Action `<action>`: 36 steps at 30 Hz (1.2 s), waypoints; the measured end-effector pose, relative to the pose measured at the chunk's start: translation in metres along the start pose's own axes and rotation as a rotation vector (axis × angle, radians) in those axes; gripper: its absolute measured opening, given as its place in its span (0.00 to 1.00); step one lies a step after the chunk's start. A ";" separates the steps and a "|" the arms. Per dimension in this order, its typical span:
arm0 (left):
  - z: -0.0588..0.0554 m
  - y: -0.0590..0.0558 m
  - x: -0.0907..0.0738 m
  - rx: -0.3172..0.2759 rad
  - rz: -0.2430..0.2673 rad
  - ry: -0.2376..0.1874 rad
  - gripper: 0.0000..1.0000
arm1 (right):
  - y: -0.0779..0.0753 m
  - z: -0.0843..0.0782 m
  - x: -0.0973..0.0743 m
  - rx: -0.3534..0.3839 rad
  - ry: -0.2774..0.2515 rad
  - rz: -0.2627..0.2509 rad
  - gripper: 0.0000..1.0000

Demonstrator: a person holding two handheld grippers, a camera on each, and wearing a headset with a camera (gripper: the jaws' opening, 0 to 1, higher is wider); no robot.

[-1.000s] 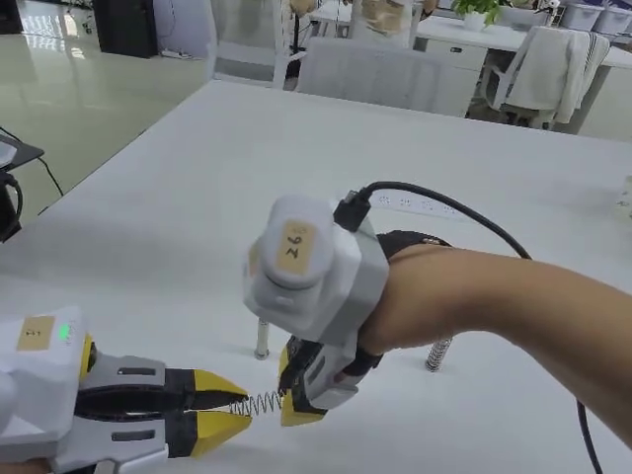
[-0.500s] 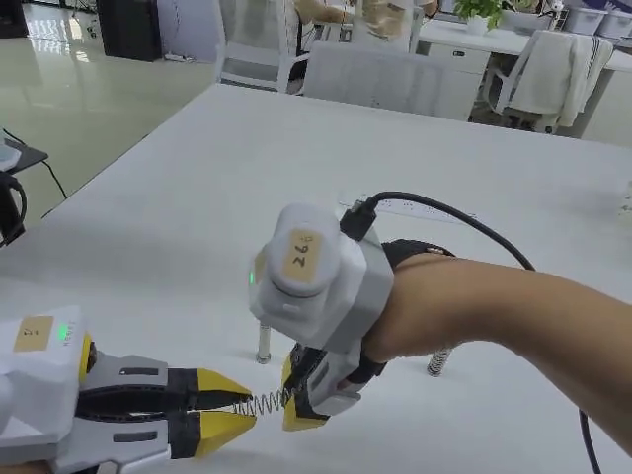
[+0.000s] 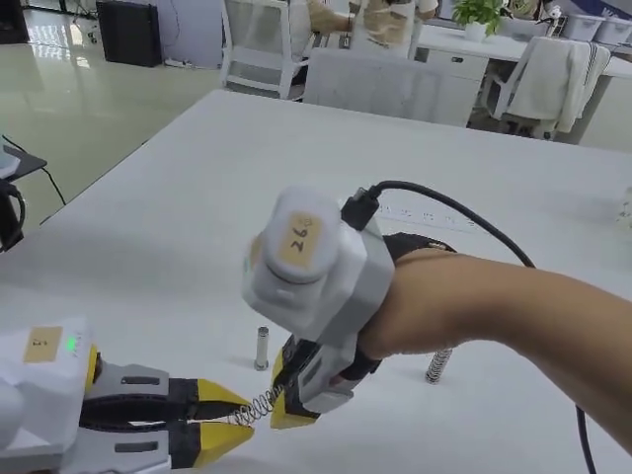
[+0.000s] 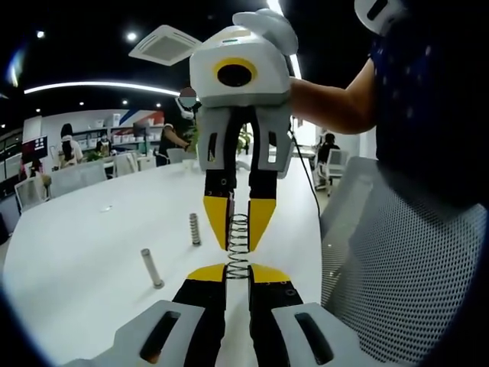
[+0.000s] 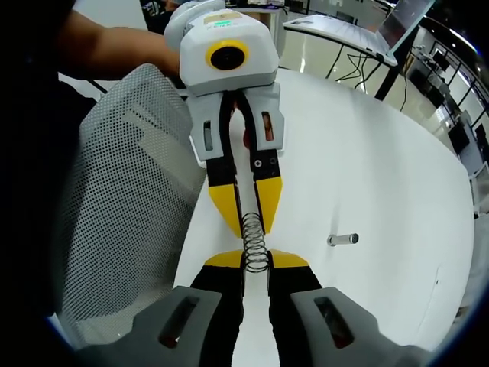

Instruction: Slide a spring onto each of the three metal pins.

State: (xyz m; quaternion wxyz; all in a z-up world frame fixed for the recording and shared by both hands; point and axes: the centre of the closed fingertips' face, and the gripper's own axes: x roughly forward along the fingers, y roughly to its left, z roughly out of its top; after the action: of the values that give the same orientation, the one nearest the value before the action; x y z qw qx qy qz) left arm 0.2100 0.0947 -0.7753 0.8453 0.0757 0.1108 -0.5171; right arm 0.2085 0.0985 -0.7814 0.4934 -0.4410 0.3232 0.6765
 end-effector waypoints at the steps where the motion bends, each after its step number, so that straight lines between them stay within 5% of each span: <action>1: 0.000 0.000 0.000 -0.001 -0.001 0.000 0.02 | 0.000 0.001 -0.001 -0.001 -0.002 0.001 0.08; 36: -0.004 -0.004 0.011 -0.015 -0.026 -0.002 0.02 | 0.005 0.015 0.001 -0.055 0.016 0.003 0.08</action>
State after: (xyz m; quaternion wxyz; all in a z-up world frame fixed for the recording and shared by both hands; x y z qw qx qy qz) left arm 0.2109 0.0848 -0.7823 0.8391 0.0675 0.1148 -0.5274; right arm 0.1992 0.1105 -0.7761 0.4775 -0.4591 0.3090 0.6824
